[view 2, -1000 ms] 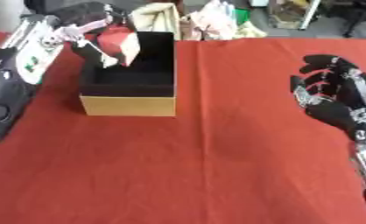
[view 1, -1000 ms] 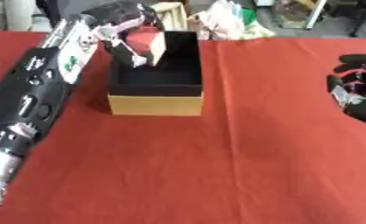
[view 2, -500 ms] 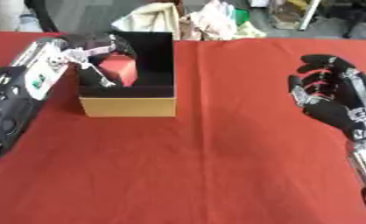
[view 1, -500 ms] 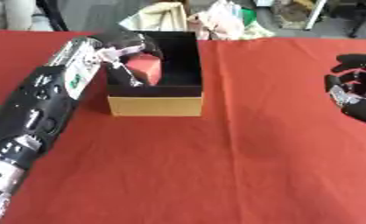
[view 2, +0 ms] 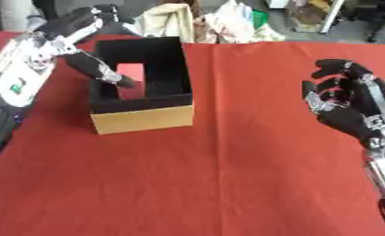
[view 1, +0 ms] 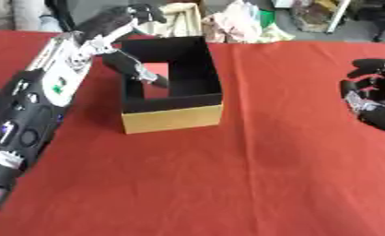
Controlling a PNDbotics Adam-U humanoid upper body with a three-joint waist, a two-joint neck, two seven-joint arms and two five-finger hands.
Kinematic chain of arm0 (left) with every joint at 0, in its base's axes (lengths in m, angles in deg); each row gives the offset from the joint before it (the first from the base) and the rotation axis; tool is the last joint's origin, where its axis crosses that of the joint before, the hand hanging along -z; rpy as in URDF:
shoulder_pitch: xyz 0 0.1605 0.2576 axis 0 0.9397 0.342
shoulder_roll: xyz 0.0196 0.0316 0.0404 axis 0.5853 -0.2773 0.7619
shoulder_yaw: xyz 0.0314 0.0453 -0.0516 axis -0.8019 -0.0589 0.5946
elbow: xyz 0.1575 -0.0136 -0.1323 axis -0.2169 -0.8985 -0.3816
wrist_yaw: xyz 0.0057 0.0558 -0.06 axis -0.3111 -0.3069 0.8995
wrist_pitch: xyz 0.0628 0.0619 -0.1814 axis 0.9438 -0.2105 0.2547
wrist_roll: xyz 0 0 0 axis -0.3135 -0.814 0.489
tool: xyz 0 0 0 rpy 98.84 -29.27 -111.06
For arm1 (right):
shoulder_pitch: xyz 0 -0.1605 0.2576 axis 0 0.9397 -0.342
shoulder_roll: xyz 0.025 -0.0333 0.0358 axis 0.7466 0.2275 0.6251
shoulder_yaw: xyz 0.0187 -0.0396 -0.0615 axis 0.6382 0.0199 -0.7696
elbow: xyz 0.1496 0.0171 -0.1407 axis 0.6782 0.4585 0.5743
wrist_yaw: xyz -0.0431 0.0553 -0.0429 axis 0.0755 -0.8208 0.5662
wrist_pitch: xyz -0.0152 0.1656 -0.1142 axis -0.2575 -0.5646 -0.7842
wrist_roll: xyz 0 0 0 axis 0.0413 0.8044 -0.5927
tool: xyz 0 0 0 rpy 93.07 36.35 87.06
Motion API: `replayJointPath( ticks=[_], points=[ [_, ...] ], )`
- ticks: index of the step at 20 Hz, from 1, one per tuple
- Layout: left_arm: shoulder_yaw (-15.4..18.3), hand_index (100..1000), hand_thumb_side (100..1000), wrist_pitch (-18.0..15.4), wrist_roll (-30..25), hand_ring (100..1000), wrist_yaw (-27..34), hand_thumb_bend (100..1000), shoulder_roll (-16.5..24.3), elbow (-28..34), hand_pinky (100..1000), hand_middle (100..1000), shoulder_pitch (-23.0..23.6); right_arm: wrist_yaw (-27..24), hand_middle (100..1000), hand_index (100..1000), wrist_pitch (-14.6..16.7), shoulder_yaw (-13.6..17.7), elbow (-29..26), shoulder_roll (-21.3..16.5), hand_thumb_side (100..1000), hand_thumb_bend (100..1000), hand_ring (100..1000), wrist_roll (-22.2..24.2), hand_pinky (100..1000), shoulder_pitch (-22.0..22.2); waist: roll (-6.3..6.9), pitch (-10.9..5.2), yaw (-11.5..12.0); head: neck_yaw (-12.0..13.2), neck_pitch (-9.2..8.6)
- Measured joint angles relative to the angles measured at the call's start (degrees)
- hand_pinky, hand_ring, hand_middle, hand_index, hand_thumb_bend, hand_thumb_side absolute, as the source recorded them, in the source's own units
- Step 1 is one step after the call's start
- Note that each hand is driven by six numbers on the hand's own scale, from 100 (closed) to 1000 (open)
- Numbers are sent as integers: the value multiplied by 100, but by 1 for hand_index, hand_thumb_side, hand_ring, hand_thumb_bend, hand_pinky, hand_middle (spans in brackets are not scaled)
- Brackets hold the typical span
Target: Pick up objects on the table and place them in the box.
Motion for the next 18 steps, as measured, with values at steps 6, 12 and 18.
replayJointPath(
  ticks=[6,12,18],
  points=[
    [322,903,390,474,211,834,815,759,431,1311,823,838,705,0,596,746,0,18,0,0,100,223,530,-22,417,5,-26,-26,71,-27,1],
    [850,902,229,1031,657,787,1550,596,626,2236,771,796,1753,-17,597,748,24,55,0,0,100,225,531,-92,417,7,-59,-26,191,-35,3],
    [1321,894,154,1498,1331,742,2295,537,531,2656,724,751,2627,-51,610,751,65,70,0,1,100,224,544,-148,420,2,-79,-24,281,-35,10]
  ],
)
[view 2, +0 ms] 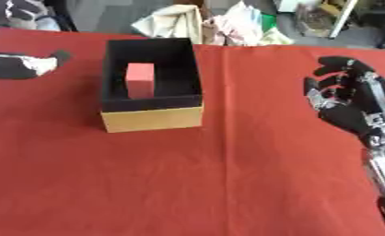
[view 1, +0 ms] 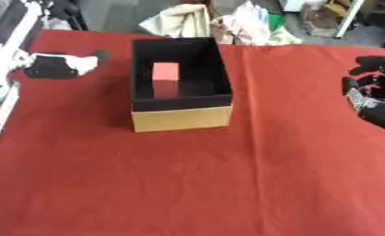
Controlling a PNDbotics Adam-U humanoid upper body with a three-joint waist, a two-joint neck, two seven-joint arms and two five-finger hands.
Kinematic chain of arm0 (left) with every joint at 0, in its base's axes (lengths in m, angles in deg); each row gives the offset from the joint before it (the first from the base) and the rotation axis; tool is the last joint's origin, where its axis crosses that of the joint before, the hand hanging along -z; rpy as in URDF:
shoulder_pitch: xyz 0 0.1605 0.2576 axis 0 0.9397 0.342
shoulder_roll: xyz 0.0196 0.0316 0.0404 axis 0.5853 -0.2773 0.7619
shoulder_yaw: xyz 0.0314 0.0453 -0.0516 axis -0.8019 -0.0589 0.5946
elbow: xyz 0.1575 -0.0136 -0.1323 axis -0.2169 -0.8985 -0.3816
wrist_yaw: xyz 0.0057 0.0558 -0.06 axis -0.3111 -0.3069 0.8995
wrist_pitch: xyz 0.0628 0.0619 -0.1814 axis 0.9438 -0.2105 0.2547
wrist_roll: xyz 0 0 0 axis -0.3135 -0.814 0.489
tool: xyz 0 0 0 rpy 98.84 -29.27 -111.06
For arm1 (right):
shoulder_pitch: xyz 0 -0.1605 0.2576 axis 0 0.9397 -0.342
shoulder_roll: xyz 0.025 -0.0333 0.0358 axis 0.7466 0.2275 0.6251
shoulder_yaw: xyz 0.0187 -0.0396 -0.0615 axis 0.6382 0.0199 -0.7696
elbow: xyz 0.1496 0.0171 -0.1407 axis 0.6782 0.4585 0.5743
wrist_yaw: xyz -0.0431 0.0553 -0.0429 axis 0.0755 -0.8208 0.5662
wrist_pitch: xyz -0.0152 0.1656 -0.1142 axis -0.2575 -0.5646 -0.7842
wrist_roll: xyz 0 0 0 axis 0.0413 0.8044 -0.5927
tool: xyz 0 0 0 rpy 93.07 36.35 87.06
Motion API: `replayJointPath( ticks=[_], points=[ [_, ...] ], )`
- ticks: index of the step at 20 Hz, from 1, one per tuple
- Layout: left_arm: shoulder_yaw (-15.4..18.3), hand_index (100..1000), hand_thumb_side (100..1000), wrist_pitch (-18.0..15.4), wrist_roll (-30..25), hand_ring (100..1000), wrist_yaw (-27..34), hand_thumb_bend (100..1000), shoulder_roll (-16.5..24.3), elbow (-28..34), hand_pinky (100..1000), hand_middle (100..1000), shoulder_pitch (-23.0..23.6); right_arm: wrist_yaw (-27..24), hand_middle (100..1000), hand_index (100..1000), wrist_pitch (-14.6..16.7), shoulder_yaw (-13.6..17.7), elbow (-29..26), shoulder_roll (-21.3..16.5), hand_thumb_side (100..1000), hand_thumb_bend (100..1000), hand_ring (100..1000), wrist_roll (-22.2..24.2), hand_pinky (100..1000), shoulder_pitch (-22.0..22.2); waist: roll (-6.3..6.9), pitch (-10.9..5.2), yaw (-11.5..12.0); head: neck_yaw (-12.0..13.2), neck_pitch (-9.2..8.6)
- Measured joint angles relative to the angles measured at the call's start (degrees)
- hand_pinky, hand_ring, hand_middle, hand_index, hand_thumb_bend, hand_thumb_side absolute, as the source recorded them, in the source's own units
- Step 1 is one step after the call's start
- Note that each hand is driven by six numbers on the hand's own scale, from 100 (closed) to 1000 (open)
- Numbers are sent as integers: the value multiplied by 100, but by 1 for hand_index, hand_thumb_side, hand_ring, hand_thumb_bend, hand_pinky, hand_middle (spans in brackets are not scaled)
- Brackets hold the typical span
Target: Pick up objects on the table and place them in the box.
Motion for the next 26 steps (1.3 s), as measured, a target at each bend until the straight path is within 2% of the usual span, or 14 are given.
replayJointPath(
  ticks=[5,6,11,26],
  points=[
    [182,896,157,147,182,737,317,530,-198,146,716,745,370,-30,624,752,2,15,0,6,100,223,551,-40,421,-3,-12,1,13,-19,53],
    [202,895,162,162,196,724,337,523,-225,165,702,734,403,-39,656,756,0,15,0,7,100,221,562,-43,423,-4,-14,1,14,-26,63],
    [277,892,166,235,223,711,528,513,-439,176,692,720,646,-47,690,766,-10,17,0,11,100,219,577,-84,429,-11,-15,1,31,-94,201],
    [340,886,169,294,212,692,661,506,-624,172,679,697,763,-47,667,768,-54,19,0,54,100,212,564,-146,425,-29,-40,0,38,-143,294]
  ],
)
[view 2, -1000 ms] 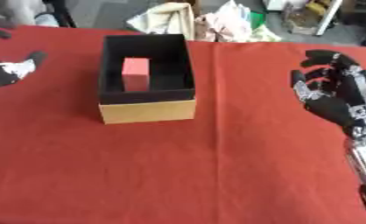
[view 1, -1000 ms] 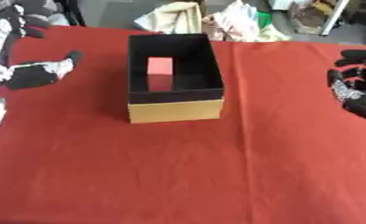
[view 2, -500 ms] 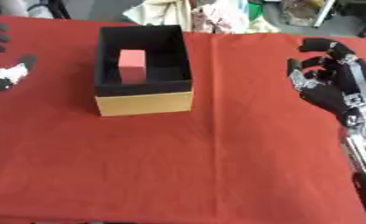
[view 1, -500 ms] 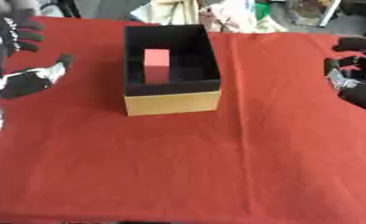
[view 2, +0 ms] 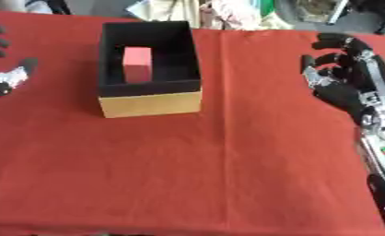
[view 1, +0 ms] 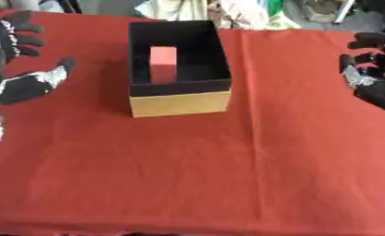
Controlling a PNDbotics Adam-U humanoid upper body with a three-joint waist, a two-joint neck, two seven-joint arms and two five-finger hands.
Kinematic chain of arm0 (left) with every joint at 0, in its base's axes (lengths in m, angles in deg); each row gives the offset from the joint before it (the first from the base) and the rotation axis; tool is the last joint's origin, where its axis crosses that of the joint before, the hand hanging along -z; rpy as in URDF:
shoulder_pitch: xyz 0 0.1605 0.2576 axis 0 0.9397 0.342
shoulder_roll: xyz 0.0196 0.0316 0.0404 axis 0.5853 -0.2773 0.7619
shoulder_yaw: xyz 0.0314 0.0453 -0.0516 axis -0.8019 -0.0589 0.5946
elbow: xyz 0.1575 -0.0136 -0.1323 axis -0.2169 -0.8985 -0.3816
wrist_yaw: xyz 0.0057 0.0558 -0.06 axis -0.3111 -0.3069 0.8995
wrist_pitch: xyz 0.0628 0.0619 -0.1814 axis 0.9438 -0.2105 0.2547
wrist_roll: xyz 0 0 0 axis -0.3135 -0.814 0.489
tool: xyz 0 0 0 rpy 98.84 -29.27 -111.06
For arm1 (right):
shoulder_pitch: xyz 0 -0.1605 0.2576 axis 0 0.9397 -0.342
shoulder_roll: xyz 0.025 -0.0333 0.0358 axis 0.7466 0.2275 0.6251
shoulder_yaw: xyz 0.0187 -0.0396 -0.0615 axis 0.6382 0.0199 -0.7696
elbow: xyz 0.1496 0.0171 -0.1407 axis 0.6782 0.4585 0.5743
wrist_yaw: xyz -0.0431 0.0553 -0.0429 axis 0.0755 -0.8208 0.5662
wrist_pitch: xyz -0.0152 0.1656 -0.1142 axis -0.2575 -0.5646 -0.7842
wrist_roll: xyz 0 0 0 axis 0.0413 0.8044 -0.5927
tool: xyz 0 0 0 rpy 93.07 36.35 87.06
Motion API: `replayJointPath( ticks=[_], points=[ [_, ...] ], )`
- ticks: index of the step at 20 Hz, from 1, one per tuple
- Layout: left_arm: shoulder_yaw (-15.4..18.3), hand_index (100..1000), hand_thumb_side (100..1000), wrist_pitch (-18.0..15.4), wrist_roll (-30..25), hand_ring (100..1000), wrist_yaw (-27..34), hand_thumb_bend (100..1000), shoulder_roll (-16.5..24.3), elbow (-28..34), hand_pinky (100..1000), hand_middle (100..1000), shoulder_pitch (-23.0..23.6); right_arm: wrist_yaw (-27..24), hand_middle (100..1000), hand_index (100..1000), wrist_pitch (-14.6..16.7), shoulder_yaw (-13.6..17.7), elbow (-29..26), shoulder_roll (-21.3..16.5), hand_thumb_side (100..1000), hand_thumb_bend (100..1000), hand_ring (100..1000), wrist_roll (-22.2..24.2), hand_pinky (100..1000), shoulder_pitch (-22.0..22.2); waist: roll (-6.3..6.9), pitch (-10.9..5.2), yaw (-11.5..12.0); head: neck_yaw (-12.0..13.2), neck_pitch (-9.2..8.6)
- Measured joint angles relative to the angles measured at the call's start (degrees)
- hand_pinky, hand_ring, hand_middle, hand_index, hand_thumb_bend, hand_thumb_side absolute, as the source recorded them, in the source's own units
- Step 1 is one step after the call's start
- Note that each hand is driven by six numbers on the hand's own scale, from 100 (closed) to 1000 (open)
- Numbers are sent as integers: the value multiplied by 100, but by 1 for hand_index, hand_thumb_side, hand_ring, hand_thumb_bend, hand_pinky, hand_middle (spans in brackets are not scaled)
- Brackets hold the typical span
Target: Pick up objects on the table and place them in the box.
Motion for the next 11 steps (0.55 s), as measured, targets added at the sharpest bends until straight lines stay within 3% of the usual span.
replayJointPath(
  ticks=[11],
  points=[
    [1,885,170,23,-21,690,6,502,-45,-2,678,694,41,0,664,768,-10,2,0,3,100,218,562,-11,425,0,-16,-8,28,1,-18]
  ],
)
